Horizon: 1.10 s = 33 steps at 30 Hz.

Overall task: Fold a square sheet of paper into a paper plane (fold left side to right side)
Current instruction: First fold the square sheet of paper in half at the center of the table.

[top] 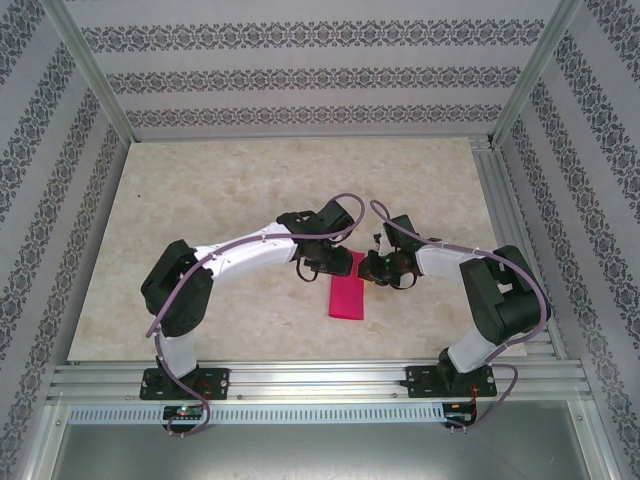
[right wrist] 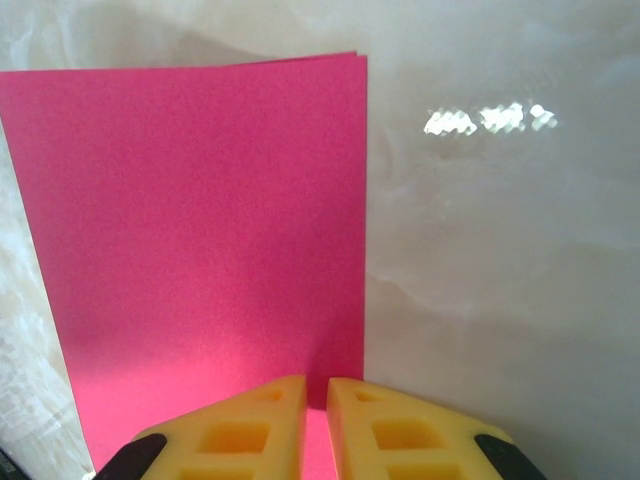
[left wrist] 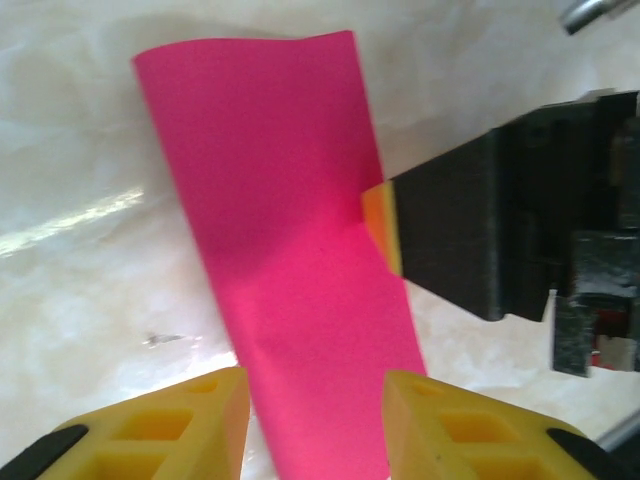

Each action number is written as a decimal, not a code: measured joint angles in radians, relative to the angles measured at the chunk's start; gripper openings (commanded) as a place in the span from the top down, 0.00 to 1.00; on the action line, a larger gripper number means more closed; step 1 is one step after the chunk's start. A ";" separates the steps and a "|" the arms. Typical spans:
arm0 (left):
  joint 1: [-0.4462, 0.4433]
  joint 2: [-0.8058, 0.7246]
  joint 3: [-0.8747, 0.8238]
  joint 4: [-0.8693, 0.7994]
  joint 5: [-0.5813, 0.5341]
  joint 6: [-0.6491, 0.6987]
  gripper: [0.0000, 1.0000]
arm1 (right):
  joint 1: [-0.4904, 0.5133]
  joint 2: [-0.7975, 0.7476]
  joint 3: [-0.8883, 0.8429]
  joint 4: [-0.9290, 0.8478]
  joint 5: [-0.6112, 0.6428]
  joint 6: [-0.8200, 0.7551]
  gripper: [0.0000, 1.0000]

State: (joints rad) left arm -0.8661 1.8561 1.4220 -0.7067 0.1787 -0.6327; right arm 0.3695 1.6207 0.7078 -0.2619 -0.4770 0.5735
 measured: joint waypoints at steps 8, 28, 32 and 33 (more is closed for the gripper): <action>0.011 0.064 -0.019 0.079 0.080 -0.004 0.69 | 0.004 0.001 0.006 -0.008 0.009 0.000 0.84; 0.051 0.102 -0.148 0.128 0.069 -0.004 0.74 | 0.011 0.005 0.017 -0.023 0.021 -0.001 0.84; 0.054 0.102 -0.148 0.130 0.066 -0.004 0.75 | 0.011 0.006 0.017 -0.023 0.021 -0.001 0.84; 0.055 0.102 -0.148 0.130 0.065 -0.003 0.75 | 0.011 0.005 0.017 -0.023 0.021 -0.001 0.84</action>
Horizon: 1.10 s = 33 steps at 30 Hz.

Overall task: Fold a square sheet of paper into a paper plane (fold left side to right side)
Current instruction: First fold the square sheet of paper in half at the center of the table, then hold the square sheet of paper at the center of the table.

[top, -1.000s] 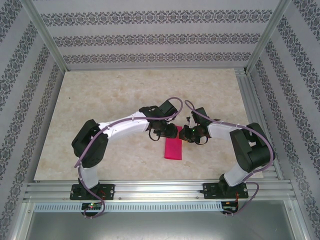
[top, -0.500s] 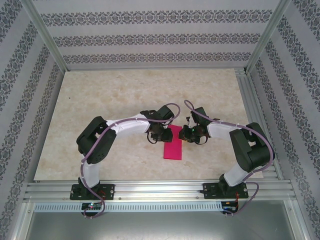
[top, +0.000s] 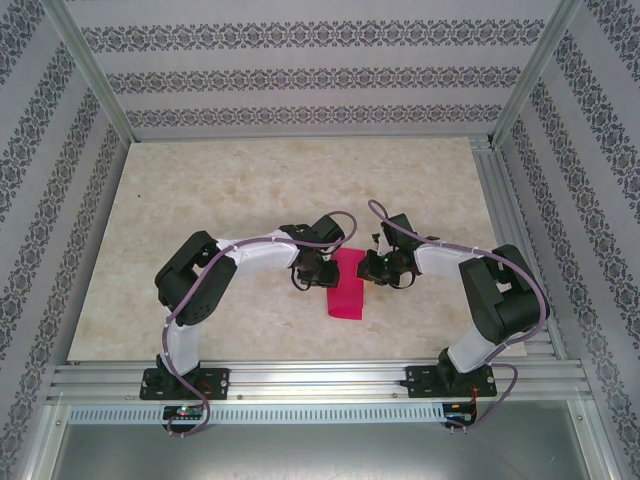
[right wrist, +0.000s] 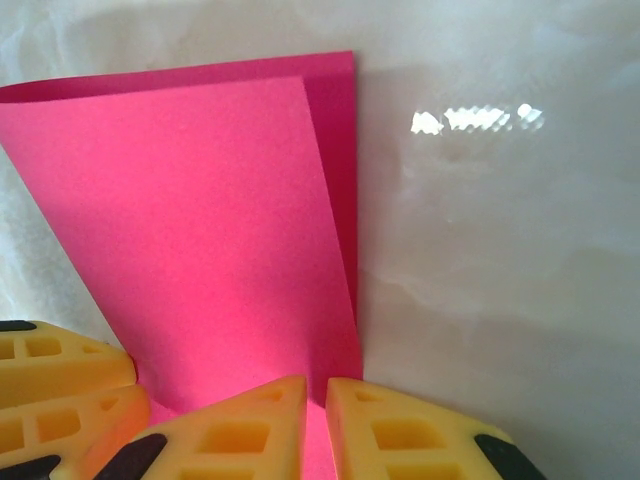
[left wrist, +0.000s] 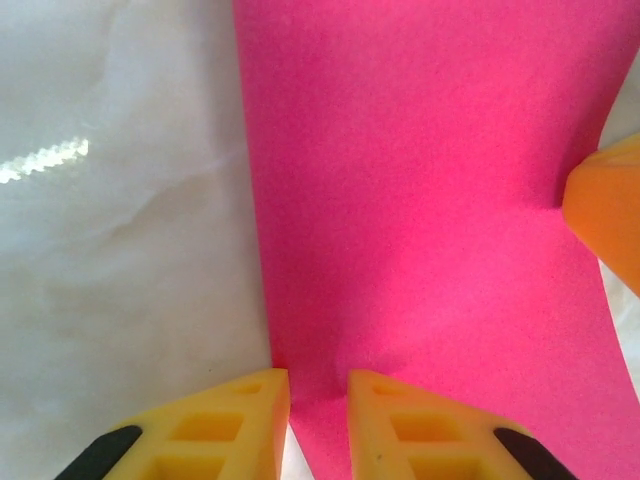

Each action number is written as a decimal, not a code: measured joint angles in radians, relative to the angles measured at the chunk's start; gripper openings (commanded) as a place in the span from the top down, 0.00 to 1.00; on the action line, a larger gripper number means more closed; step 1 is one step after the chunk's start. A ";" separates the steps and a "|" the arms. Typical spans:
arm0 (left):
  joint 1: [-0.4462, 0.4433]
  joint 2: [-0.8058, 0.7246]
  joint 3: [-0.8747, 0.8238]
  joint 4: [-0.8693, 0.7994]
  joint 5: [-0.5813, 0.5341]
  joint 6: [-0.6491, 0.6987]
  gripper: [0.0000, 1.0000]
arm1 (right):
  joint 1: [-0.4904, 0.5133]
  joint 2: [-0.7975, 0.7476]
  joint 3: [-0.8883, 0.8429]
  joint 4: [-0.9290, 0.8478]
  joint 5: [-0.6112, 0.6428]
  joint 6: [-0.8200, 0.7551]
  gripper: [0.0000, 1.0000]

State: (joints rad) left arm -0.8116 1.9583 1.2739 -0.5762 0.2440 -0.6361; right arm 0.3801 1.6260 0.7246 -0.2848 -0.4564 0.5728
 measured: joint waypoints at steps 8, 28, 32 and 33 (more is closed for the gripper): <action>0.010 -0.039 -0.028 -0.015 -0.043 0.003 0.75 | 0.006 0.001 0.002 0.001 0.007 0.000 0.84; 0.024 -0.049 -0.077 0.181 0.105 -0.050 0.77 | 0.006 0.002 0.002 0.001 0.007 0.000 0.84; 0.024 -0.029 -0.094 0.188 0.107 -0.050 0.77 | 0.011 0.002 0.003 0.000 0.011 0.000 0.84; 0.024 -0.026 -0.097 0.188 0.107 -0.050 0.78 | 0.011 0.002 0.005 0.000 0.011 0.000 0.84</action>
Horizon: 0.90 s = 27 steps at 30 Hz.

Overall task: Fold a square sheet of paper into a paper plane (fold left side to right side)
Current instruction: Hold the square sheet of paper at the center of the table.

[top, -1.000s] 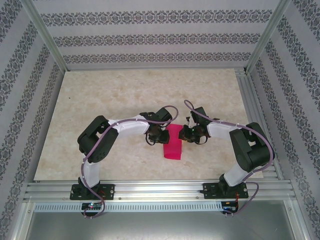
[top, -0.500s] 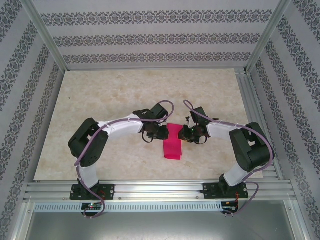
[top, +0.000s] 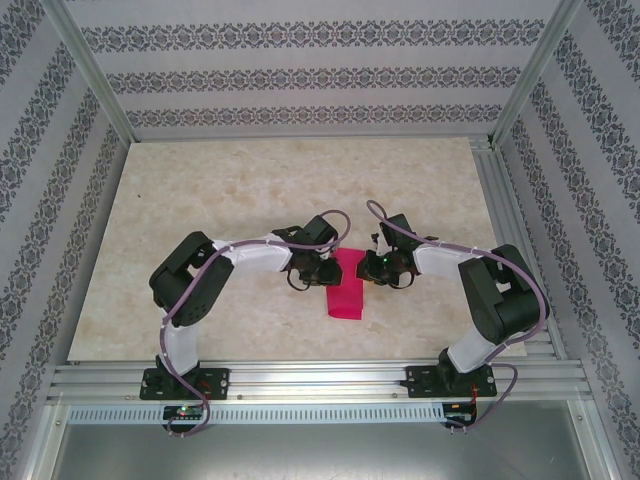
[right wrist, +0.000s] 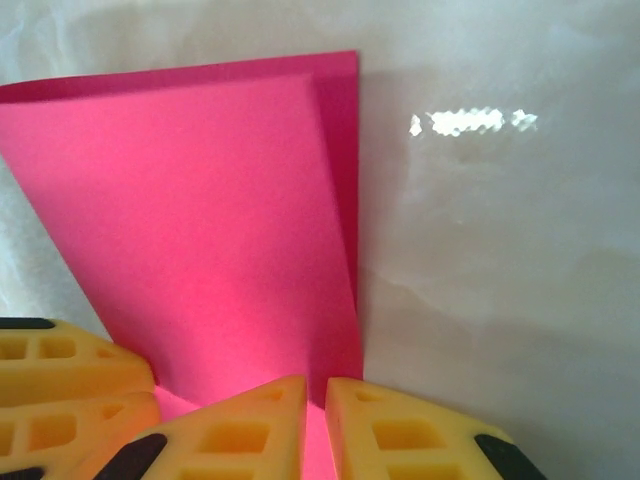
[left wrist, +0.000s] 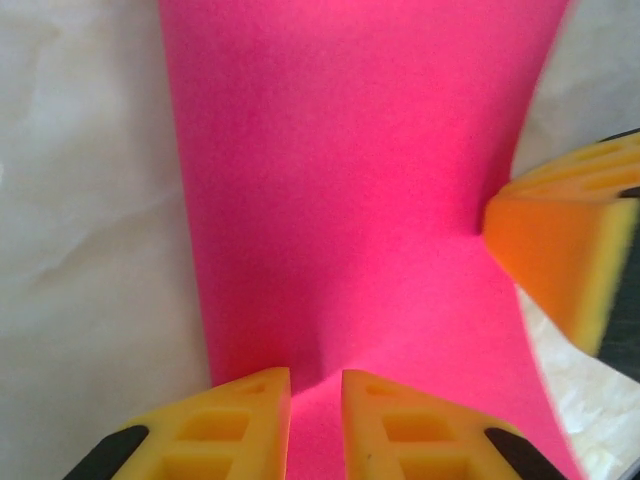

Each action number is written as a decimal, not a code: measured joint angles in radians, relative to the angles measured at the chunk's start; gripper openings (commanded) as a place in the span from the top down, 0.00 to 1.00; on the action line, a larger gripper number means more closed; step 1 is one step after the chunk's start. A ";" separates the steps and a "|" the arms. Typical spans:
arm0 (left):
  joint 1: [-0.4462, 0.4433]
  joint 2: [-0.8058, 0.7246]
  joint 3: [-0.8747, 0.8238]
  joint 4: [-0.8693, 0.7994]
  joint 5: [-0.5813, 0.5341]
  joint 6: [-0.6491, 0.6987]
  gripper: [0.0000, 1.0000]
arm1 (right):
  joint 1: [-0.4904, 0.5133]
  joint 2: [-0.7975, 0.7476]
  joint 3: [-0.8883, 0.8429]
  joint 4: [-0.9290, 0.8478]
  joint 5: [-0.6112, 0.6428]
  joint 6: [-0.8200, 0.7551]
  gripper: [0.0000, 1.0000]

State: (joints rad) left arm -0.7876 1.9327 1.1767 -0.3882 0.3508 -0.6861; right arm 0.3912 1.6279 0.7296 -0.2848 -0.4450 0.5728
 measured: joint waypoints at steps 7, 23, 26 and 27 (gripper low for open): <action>0.000 0.000 -0.002 0.002 -0.005 0.001 0.78 | 0.000 -0.002 0.001 -0.002 0.000 0.000 0.83; 0.000 0.000 -0.002 -0.002 -0.016 0.005 0.79 | -0.039 -0.072 0.008 0.096 -0.077 0.072 0.84; 0.000 0.000 -0.002 -0.002 -0.019 0.008 0.79 | -0.025 -0.012 0.027 0.126 -0.082 0.092 0.84; 0.000 0.000 -0.002 -0.002 -0.019 0.008 0.79 | -0.019 0.008 0.034 0.137 -0.084 0.097 0.84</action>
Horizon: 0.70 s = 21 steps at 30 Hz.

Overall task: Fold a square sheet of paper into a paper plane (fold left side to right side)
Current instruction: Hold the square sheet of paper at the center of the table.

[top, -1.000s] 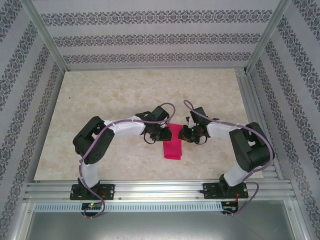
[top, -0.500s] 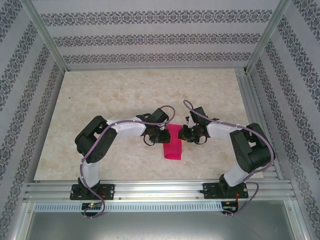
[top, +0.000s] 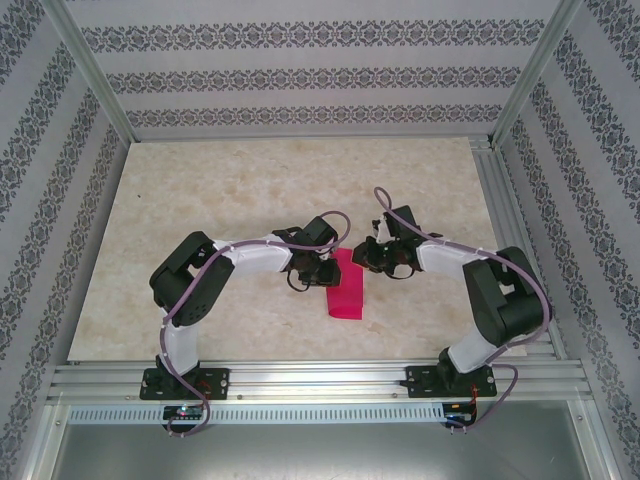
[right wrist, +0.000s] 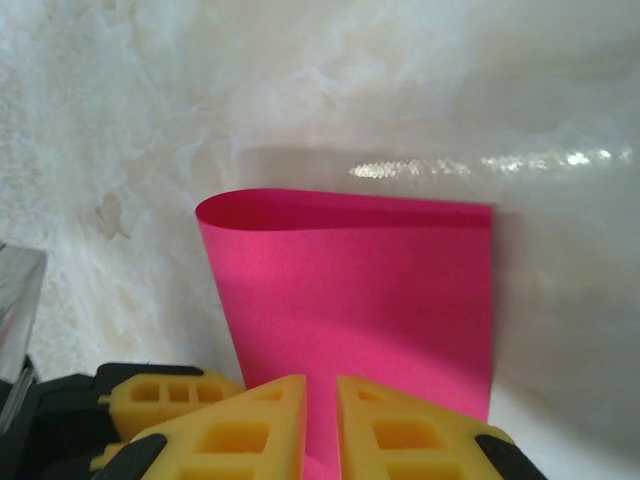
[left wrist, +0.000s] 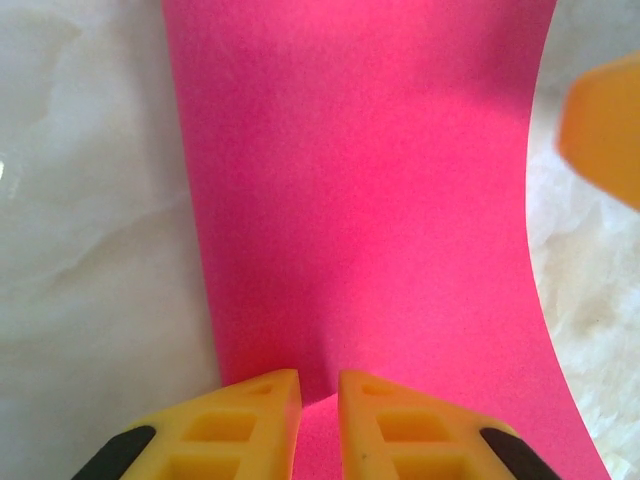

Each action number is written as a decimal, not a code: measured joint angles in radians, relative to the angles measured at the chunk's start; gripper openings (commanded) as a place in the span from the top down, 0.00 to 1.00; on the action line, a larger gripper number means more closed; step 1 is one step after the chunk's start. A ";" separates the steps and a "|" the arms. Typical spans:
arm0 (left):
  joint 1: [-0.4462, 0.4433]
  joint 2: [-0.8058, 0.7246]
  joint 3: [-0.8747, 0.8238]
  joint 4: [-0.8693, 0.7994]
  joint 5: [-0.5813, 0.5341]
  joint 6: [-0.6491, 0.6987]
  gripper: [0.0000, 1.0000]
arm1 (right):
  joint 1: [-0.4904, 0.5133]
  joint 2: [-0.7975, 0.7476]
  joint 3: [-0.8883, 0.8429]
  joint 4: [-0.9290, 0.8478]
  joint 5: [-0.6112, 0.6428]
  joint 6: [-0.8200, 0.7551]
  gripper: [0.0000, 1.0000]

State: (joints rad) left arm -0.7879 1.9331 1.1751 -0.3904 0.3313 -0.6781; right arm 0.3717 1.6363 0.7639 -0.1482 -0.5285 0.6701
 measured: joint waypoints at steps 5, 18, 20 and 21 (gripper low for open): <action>0.000 0.000 0.000 -0.002 -0.001 0.005 0.79 | 0.031 0.074 0.033 0.035 -0.006 0.021 0.84; -0.005 0.000 0.008 -0.019 -0.017 0.023 0.79 | 0.052 0.150 0.056 0.091 -0.015 0.058 0.85; -0.006 0.000 0.008 -0.019 -0.019 0.026 0.79 | 0.052 0.156 0.065 0.083 -0.011 0.058 0.85; -0.006 0.000 0.008 -0.018 -0.019 0.030 0.79 | 0.052 0.158 0.069 0.076 -0.011 0.057 0.85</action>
State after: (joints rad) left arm -0.7940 1.9331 1.1828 -0.4088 0.3122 -0.6483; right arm 0.4240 1.7939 0.8330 -0.0719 -0.5392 0.7273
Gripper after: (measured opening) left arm 0.209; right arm 0.152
